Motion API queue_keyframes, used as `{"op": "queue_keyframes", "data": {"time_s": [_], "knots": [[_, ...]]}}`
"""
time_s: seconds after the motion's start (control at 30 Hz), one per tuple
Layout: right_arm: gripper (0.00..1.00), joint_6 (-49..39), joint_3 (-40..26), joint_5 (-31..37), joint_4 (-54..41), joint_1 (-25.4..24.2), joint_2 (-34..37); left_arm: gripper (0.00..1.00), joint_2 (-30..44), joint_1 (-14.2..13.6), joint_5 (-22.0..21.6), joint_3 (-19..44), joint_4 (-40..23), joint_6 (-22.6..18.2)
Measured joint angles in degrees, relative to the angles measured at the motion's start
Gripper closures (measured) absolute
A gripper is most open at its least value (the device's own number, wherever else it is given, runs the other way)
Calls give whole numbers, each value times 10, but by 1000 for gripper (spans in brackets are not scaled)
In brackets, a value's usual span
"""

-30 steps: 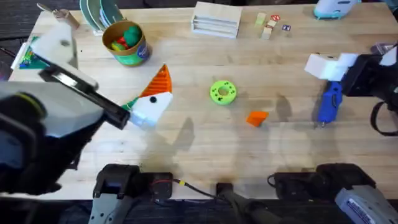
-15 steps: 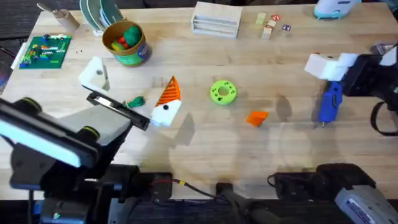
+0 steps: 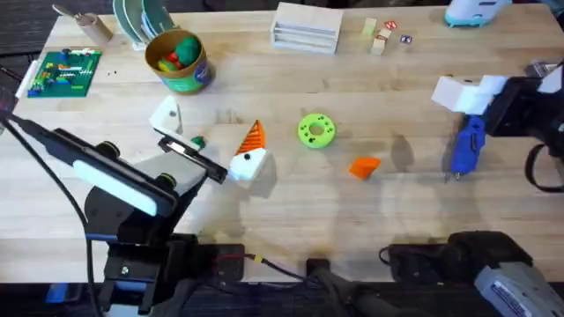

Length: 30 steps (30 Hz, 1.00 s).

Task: Pick up the gripper from the table and insert it into the empty holder that is missing its gripper. Then pick up a screw, insert it into the mounting hole, and use the screwdriver to tighten it. Finally, clean up the table by picking up the vegetable and placing it into the bucket.

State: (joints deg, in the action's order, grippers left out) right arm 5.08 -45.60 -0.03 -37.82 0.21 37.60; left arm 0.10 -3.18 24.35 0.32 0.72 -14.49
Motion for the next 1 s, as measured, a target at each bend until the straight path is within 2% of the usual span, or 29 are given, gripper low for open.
{"op": "queue_keyframes", "data": {"time_s": [0.17, 1.0], "knots": [[10, 0, 0, 0, 0, 0, 0, 8, 0, 0, 5, 0, -36, 0], [10, 0, 0, 0, 0, 0, 0, 8, 1, 0, 6, 0, -36, 0]]}}
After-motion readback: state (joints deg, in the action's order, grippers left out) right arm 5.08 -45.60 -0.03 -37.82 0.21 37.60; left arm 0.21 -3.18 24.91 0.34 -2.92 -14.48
